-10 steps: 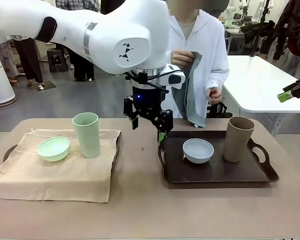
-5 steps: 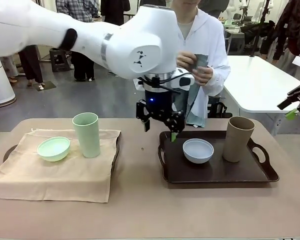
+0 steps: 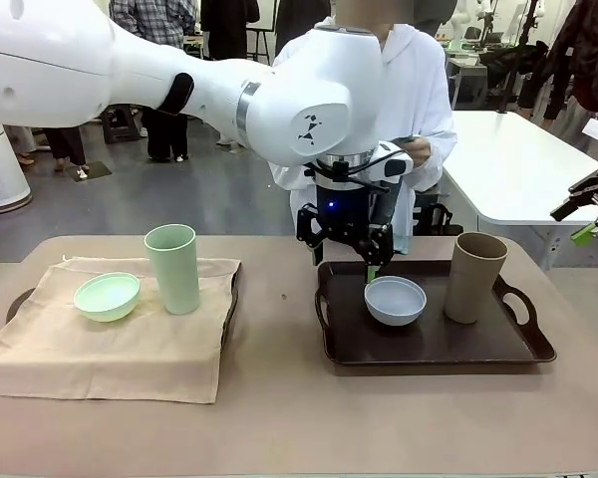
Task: Set up a tray with a mat and arrange the tableware.
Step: Pick up the Picnic Bowl and Reusable plastic cup from the Handle tray in front of the human's position and hold them in the air.
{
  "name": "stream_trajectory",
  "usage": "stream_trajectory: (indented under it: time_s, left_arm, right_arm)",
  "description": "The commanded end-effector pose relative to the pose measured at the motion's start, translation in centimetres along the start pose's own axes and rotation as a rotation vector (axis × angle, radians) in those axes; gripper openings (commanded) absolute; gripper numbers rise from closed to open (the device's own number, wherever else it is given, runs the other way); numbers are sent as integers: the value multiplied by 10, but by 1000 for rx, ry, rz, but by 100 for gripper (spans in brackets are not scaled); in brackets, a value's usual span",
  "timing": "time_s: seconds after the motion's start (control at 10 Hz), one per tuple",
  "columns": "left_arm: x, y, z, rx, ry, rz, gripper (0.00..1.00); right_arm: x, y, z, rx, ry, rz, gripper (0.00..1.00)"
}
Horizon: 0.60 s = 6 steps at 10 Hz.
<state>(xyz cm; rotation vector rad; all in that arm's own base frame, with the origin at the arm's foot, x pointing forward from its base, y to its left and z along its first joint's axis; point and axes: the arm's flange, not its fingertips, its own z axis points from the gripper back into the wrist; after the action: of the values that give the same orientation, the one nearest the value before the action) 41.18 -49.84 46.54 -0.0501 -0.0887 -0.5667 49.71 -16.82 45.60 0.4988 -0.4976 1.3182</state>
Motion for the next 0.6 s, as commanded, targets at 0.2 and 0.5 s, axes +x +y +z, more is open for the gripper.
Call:
stream_trajectory:
  time_s: [0.2, 0.5]
  left_arm:
    - [2, -1, -12, -28, -13, -52, 100]
    - [8, 6, -11, -63, -54, -20, 100]
  right_arm:
    - [5, -4, -29, -30, -131, 132, 100]
    - [-4, 5, -54, -51, -175, 230, 100]
